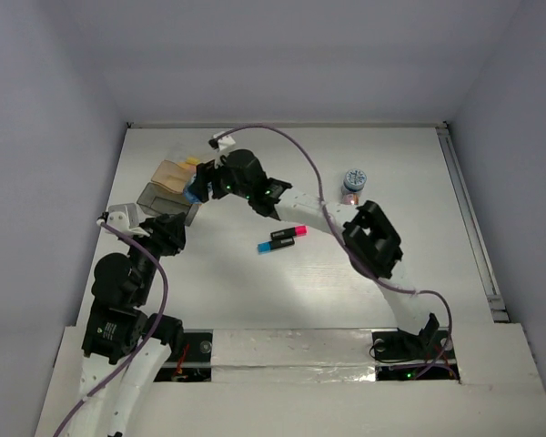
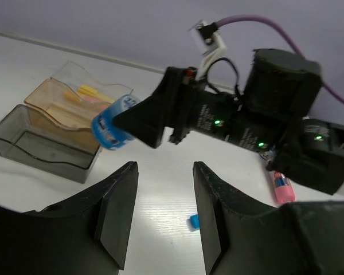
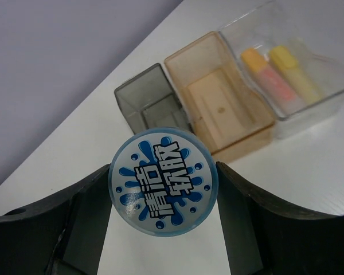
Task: Sort the stationery into containers
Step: Move the storage box to the center of the board.
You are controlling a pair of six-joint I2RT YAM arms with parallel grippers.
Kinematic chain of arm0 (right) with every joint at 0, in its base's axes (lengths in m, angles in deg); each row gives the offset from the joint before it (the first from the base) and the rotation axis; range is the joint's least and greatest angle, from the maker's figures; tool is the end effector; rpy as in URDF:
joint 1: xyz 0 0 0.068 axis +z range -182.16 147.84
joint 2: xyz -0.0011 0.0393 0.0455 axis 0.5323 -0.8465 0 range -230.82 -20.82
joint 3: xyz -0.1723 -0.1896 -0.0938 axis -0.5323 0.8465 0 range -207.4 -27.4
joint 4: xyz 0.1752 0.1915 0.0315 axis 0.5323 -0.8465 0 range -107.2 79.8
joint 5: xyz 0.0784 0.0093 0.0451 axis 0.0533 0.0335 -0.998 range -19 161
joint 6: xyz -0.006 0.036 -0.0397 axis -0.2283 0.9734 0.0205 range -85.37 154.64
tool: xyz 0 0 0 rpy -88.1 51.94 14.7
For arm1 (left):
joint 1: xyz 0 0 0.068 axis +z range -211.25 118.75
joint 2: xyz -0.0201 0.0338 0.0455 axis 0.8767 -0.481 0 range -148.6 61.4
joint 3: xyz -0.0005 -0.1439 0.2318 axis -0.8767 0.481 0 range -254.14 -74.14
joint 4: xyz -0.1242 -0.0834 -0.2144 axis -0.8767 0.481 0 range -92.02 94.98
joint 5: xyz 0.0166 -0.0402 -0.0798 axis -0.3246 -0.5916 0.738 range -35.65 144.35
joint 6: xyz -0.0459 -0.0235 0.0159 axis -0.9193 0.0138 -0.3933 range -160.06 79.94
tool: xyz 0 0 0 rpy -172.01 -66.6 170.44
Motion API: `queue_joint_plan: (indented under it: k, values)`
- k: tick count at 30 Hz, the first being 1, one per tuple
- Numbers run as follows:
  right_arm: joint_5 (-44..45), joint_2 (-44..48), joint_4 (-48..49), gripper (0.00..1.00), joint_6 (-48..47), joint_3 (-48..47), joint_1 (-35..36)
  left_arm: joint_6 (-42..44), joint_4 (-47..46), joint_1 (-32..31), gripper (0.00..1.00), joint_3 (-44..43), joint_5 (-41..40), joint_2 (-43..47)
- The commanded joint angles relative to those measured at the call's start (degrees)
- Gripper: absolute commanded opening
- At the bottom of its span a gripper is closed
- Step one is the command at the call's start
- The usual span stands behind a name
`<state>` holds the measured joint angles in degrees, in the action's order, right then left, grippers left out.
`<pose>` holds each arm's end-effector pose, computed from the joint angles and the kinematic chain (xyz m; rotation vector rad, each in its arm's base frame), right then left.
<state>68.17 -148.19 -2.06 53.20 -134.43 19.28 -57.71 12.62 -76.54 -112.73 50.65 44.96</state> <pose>0.3338 0.4218 0.2712 -0.5677 1.7917 0.9078 0.0774 -0.0188 0.3504 -0.0835 1.4514 -0.4247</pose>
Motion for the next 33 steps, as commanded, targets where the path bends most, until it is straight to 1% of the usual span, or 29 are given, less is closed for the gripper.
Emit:
queue_joint_plan:
  k: [1, 3, 4, 7, 13, 16, 19, 22, 28, 33]
  values:
    - [-3.2, -4.9, 7.3, 0.45, 2.3, -11.7, 1.6, -0.5, -1.0, 0.2, 0.39, -1.8, -1.9, 0.4]
    - [-3.2, -8.3, 6.7, 0.45, 2.3, -16.4, 3.0, -0.5, -1.2, 0.2, 0.4, -1.7, -1.4, 0.5]
    - [-3.2, -11.3, 5.4, 0.45, 2.0, -20.7, 3.1, -0.5, -1.1, 0.2, 0.4, -1.8, -1.6, 0.5]
    - [-1.3, -14.9, 2.6, 0.46, 0.6, -26.5, 4.2, -0.5, -1.1, 0.2, 0.4, -1.8, -1.5, 0.1]
    - [1.4, -18.4, 2.5, 0.45, -0.5, -27.3, 4.2, -0.5, -1.1, 0.2, 0.39, -1.7, -1.5, 0.5]
    - [1.9, -20.1, 0.9, 0.45, -1.4, -29.3, 4.2, -0.4, -1.3, 0.2, 0.39, -1.6, -1.0, 0.5]
    - [2.5, -18.6, 1.8, 0.45, -2.3, -26.0, 4.7, -0.4, -1.2, 0.2, 0.39, -1.7, -1.1, 0.5]
    - [5.0, -17.7, 1.4, 0.46, -3.4, -23.8, 4.7, -0.4, -1.4, 0.2, 0.39, -1.6, -0.7, 0.4]
    - [5.6, -16.8, -0.5, 0.47, -5.1, -21.7, 4.7, -0.5, -1.4, 0.2, 0.39, -1.5, -0.6, 0.5]
    - [7.3, -13.7, -0.6, 0.48, -7.1, -16.1, 5.2, -0.5, -1.4, 0.2, 0.39, -1.5, -0.6, 0.5]
